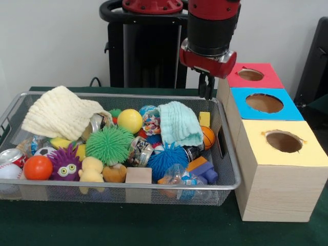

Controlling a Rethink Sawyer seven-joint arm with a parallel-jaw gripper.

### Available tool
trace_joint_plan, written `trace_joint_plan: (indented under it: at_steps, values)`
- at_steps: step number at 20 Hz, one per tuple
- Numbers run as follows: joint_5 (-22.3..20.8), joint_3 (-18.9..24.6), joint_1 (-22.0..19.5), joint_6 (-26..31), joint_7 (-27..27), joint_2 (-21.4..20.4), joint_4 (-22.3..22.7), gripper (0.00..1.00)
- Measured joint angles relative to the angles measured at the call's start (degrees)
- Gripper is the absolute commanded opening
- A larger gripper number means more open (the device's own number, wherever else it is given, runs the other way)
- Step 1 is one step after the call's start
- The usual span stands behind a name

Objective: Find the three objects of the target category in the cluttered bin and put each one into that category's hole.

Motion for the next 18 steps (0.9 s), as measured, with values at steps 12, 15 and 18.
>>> trace_joint_plan:
  at_steps: [12, 15, 18]
  values:
    - [0.4, -0.1, -3.0, -0.1, 0.0, 2.4, -6.5, 0.00]
    - [0.4, -0.1, -4.6, -1.3, 0.0, 3.7, -7.8, 1.00]
    - [0.4, -0.1, -5.5, -2.2, 0.0, 4.1, -8.1, 1.00]
